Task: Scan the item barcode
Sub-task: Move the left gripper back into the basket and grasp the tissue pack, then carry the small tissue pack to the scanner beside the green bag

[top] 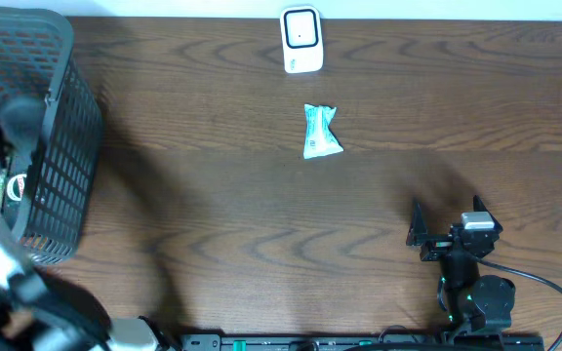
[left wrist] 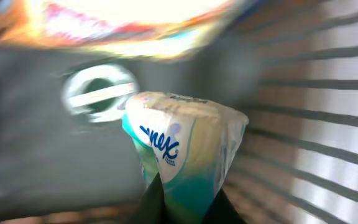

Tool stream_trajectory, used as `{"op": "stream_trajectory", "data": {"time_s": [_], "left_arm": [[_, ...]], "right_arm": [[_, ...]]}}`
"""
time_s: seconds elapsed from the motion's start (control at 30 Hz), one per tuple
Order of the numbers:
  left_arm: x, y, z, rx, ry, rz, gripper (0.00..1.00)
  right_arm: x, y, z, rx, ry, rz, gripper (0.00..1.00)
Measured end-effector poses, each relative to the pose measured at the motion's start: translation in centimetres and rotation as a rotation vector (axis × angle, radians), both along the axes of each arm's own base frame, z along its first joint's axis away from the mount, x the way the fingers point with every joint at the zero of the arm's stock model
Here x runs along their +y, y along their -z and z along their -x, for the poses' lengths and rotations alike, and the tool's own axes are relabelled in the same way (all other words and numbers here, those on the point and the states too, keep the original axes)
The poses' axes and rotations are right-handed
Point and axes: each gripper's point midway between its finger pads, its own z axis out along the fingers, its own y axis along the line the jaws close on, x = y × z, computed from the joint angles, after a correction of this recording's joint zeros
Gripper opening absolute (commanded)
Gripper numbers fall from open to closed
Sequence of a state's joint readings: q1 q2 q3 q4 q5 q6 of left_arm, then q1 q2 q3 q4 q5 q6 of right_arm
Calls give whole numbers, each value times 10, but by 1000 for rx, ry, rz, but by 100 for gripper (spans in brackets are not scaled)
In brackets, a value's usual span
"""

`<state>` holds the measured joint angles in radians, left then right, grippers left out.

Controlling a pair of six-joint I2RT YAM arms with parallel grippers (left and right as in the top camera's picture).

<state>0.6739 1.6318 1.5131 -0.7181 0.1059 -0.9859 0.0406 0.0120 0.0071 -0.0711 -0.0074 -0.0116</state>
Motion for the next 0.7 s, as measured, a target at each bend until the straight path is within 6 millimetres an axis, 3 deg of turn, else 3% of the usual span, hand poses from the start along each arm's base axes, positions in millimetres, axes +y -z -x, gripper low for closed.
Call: {"op": "stream_trajectory", "data": {"time_s": [0.1, 0.2, 0.33, 0.43, 0.5, 0.6, 0.7], "left_arm": [[-6, -78, -7, -214, 36, -124, 7], [-25, -150, 0, -390, 75, -245, 7], [-75, -212, 0, -521, 236, -400, 8], [-133, -237, -15, -576, 475, -516, 7], [-182, -243, -30, -597, 674, -586, 7], [-245, -232, -49, -604, 910, -624, 8], [-302, -210, -66, -590, 1120, -637, 8]], "right_arm": [[0, 0, 0, 0, 0, 0, 99], [0, 0, 0, 0, 0, 0, 99], [0, 0, 0, 0, 0, 0, 99], [0, 0, 0, 0, 0, 0, 99], [0, 0, 0, 0, 0, 0, 99], [0, 0, 0, 0, 0, 0, 99], [0, 0, 0, 0, 0, 0, 99]]}}
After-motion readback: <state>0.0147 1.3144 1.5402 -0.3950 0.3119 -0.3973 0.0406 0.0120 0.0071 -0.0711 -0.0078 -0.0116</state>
